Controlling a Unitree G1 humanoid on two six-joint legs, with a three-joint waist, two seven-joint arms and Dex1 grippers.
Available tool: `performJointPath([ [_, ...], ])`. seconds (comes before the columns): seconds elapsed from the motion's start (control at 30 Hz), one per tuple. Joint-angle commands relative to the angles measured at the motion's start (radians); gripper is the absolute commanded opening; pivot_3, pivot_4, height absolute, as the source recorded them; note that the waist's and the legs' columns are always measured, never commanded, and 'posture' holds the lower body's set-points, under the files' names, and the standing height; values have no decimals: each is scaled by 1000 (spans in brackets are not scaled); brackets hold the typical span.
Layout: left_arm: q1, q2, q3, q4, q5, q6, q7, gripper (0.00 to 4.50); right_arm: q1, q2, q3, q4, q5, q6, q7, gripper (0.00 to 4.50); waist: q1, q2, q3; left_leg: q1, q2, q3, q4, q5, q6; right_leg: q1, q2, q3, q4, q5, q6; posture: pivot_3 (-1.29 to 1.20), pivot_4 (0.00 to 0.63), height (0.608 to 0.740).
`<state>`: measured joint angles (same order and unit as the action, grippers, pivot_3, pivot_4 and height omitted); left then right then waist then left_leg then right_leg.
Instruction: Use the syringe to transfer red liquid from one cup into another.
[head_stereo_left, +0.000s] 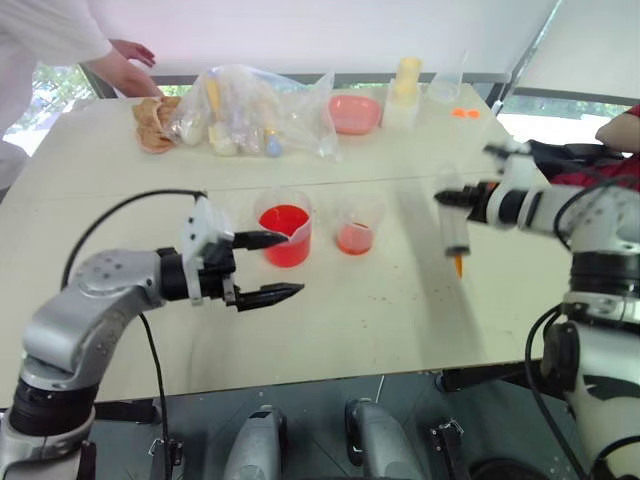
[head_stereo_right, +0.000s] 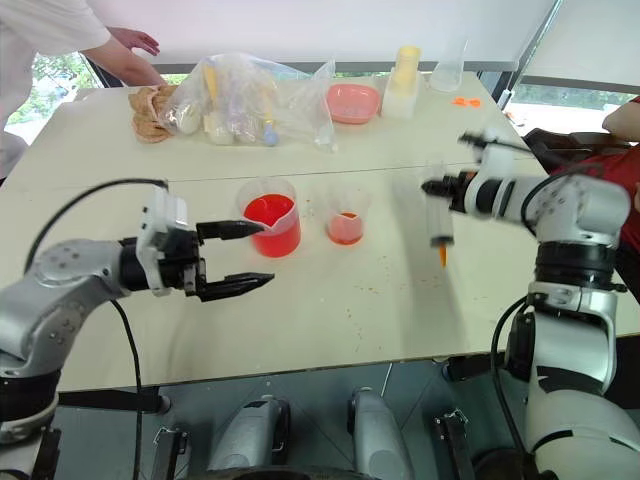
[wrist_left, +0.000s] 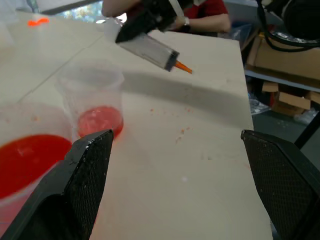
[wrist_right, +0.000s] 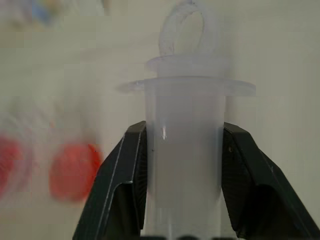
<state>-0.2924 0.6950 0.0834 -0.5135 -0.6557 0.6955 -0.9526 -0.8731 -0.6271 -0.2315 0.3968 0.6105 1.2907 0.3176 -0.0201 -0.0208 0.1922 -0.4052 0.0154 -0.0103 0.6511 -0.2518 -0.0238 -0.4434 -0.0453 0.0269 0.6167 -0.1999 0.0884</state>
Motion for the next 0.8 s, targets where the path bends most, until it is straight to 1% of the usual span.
performJointPath([
  [0.03, 33, 0, -25, -18, 39, -60, 13, 4270, -1, 23, 19, -3, -25, -5, 20, 1414, -2, 0, 0, 0, 0, 0, 0, 0, 0, 0, 0, 0, 0, 0, 0, 0, 150, 740],
  [0.17, 58, 2, -40, -9, 46, -79, 12, 4270, 6, 32, 43, 18, -61, -19, 40, 1414, 3, 0, 0, 0, 0, 0, 0, 0, 0, 0, 0, 0, 0, 0, 0, 0, 150, 740],
  [0.33, 77, -9, -70, 1, 70, -107, 24, 4270, 1, 42, 29, 71, -99, -34, 33, 1414, 4, 0, 0, 0, 0, 0, 1, 0, 0, 1, 0, 0, -2, 0, 0, 0, 150, 740],
  [0.4, 74, -11, -73, 4, 67, -109, 28, 4321, 1, 46, 23, 70, -102, -32, 32, 2474, 4, 0, 0, 0, 0, 0, 1, 0, 0, 1, 0, 0, -2, 0, 0, 0, 150, 740],
  [0.43, 74, -11, -73, 6, 67, -110, 28, 4321, 3, 48, 21, 66, -103, -29, 32, 2881, 4, 0, 0, 0, 0, 0, 1, 0, 0, 1, 0, 0, -2, 0, 0, 0, 150, 740],
  [0.47, 73, -12, -72, 9, 65, -109, 29, 4321, 7, 48, 22, 55, -107, -28, 33, 3390, 3, 0, 0, 0, 0, 0, 1, 0, 0, 1, 0, 0, -2, 0, 0, 0, 150, 740],
  [0.53, 72, -13, -67, 16, 59, -106, 31, 4321, 20, 44, 23, 25, -105, -26, 45, 4474, 3, 0, 0, 0, 0, 0, 1, 0, 0, 1, 0, 0, -2, 0, 0, 0, 150, 740],
  [0.67, 82, -16, -53, 32, 53, -100, 45, 4321, 51, 17, 23, -47, -93, -8, 77, 4474, 5, 0, 0, 0, 0, 0, 1, 0, 0, 1, 0, 0, -2, 0, 0, 0, 150, 740],
  [0.8, 100, -25, -13, 47, 43, -97, 82, 4321, 125, -61, 77, -207, -79, -44, 187, 4474, 7, 0, 0, -1, 0, 0, 1, 0, 0, 1, -1, 0, -2, 0, 0, 0, 150, 740],
])
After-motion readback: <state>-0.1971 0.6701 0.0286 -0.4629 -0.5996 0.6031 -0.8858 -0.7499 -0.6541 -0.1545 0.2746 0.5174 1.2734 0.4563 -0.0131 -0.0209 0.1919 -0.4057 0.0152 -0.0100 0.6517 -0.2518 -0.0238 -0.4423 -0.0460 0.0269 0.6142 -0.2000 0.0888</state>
